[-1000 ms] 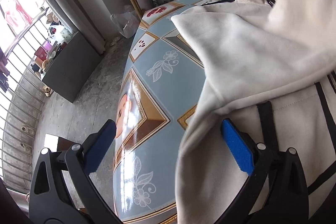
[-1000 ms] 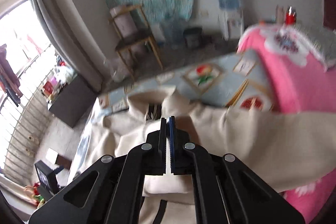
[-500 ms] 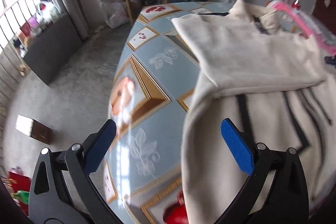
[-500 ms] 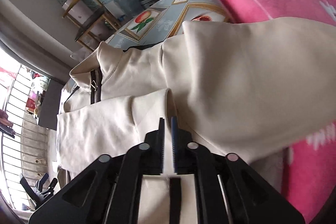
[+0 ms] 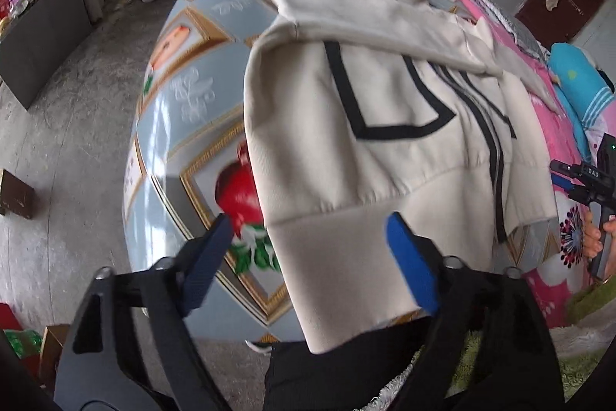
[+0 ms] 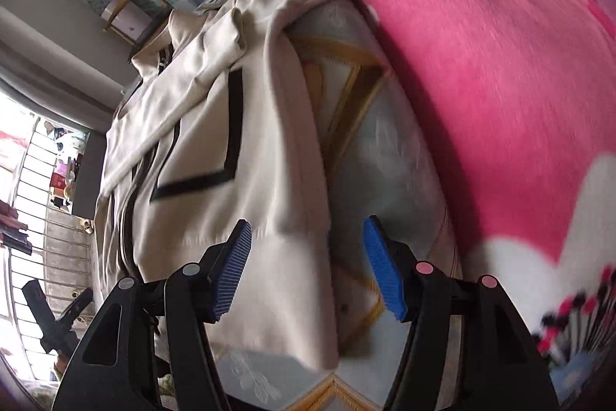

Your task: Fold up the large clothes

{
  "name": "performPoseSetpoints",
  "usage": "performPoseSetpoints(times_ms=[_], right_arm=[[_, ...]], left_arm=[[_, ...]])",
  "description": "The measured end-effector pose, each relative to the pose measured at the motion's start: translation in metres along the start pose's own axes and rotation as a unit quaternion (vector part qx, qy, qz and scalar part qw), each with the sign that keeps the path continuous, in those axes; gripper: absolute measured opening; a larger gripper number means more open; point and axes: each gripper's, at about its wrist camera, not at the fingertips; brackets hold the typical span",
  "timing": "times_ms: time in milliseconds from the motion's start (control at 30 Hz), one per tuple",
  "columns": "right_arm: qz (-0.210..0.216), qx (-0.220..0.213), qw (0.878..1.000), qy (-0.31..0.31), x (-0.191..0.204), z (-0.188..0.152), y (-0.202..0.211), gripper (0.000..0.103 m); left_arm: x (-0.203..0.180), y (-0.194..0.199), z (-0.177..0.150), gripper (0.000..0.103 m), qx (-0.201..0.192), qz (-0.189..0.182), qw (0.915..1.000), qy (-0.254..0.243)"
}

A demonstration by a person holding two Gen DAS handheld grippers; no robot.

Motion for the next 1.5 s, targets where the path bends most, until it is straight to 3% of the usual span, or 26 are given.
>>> performPoseSetpoints(times_ms=[133,300,333,400,467,500,600,700,733,833,900,1000,1067,1133,1267,1300,1333,1367,1400,1433,1500], right_arm=[[-0.015,0.008,1.000,0.025,0.004,-0.020,-0.003,0.046],[-0.045,-0.003,0.999,0.021,0.005,-0.029,-0.006,0.027],[-0.048,-0.009,0.999,0.020,0.006,-0.030,-0.007,0.023],[-0.055,-0.016,0.998,0.027,0.011,-0.033,-0.010,0.014],[-0.071,-0.019,0.996,0.048,0.022,-0.034,-0.011,0.009],[-0.076,-0.022,0.995,0.056,0.027,-0.033,-0.007,0.008],[-0.062,-0.064,0.994,0.061,0.037,-0.024,0.037,0.007],[-0.038,-0.100,0.991,0.079,0.049,-0.027,0.081,0.006],[-0.047,-0.107,0.989,0.086,0.052,-0.031,0.087,0.006],[-0.063,-0.085,0.991,0.085,0.042,-0.041,0.077,0.006],[-0.063,-0.063,0.994,0.068,0.028,-0.045,0.063,0.005],[-0.049,-0.065,0.995,0.061,0.023,-0.051,0.072,0.005],[-0.047,-0.075,0.994,0.069,0.027,-0.054,0.080,0.005],[-0.055,-0.061,0.995,0.064,0.021,-0.052,0.069,0.005],[-0.128,-0.032,0.991,0.025,-0.008,-0.045,0.042,0.009],[-0.144,-0.044,0.988,0.022,-0.010,-0.043,0.047,0.009],[-0.139,-0.050,0.989,0.024,-0.009,-0.044,0.052,0.012],[-0.129,-0.056,0.990,0.027,-0.006,-0.041,0.057,0.026],[-0.122,-0.068,0.990,0.033,0.003,-0.034,0.063,0.036],[-0.121,-0.077,0.989,0.041,0.011,-0.031,0.066,0.050],[-0.107,-0.098,0.986,0.077,0.041,-0.016,0.068,0.051]], left_arm=[[0.010,-0.010,-0.013,0.053,0.011,-0.011,0.9988,0.046],[0.012,-0.007,-0.020,0.042,-0.008,0.014,0.9976,0.067],[0.012,-0.007,-0.021,0.034,-0.016,0.022,0.9971,0.071],[0.009,-0.010,-0.020,0.018,-0.024,0.028,0.9969,0.069],[0.001,-0.009,-0.017,0.015,-0.030,0.049,0.9973,0.045],[-0.003,-0.005,-0.014,0.008,-0.036,0.057,0.9973,0.027],[-0.012,0.026,-0.006,0.005,-0.065,0.055,0.9963,-0.007],[-0.017,0.069,-0.005,0.004,-0.095,0.019,0.9952,-0.014],[-0.018,0.076,-0.007,0.004,-0.098,0.022,0.9948,-0.018],[-0.017,0.068,-0.019,0.003,-0.082,0.055,0.9946,-0.032],[-0.009,0.055,-0.029,0.000,-0.062,0.052,0.9965,-0.023],[-0.008,0.072,-0.042,0.000,-0.074,0.061,0.9951,-0.027],[-0.006,0.086,-0.045,0.000,-0.086,0.089,0.9918,-0.032],[0.009,0.082,-0.045,0.000,-0.070,0.105,0.9918,-0.018],[0.034,0.067,-0.049,0.000,-0.037,0.114,0.9924,0.028],[0.037,0.068,-0.049,0.004,-0.037,0.117,0.9920,0.031],[0.040,0.070,-0.046,0.017,-0.041,0.120,0.9913,0.034],[0.041,0.072,-0.040,0.027,-0.050,0.123,0.9905,0.036],[0.042,0.073,-0.033,0.045,-0.058,0.127,0.9896,0.033],[0.040,0.074,-0.026,0.054,-0.067,0.133,0.9884,0.028],[0.032,0.073,-0.003,0.059,-0.083,0.146,0.9858,0.007]])
Point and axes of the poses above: each gripper's, at about its wrist camera, not at the fingertips, and y roughly against the way its jaws point, x to its left, z to its top, and after that the axes turned 6 degrees about -y, right-handed
